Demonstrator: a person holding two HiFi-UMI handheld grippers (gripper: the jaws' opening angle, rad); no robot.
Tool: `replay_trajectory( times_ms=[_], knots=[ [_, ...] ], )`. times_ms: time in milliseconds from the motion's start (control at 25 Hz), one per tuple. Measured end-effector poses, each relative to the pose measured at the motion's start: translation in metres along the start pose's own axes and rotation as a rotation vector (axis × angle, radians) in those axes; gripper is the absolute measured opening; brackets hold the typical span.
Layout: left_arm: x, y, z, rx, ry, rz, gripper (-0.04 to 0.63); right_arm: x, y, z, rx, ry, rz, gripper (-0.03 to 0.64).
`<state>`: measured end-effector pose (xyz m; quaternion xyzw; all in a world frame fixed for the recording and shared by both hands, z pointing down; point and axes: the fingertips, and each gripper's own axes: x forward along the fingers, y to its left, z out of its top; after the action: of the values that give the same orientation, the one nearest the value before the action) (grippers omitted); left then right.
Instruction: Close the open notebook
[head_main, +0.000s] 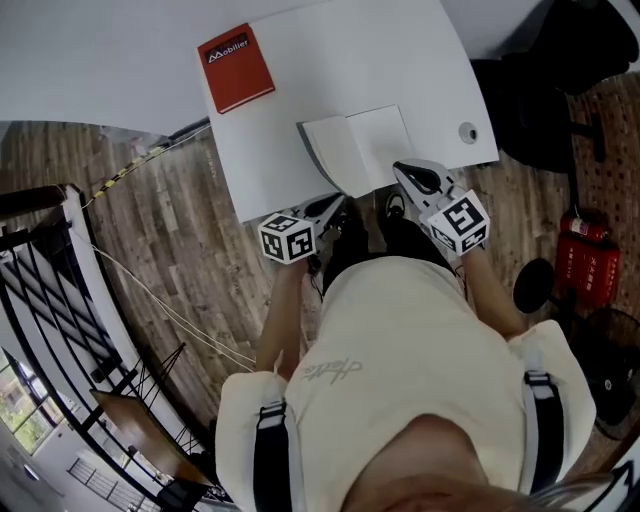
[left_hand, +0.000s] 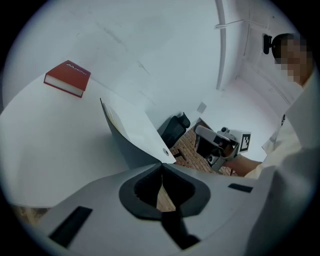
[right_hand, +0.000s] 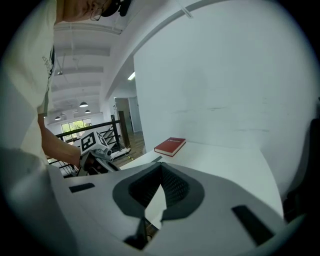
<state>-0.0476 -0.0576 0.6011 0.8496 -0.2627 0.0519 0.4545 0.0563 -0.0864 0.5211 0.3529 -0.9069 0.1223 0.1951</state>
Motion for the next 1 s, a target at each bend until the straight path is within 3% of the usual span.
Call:
replay_trajectory(
  times_ms=[360,1000],
  knots=[
    [0.028,-0.034,0.005,0.039,-0.006,0.051,0.020,-0.026,-0.028,0.009,0.031,-0.087,0.015,0.008],
    [0.068,-0.057,-0.005,0.041,-0.004,0.137,0.020,-0.073,-0.067,-0.023,0.083,-0.106,0.040,0.008]
  ],
)
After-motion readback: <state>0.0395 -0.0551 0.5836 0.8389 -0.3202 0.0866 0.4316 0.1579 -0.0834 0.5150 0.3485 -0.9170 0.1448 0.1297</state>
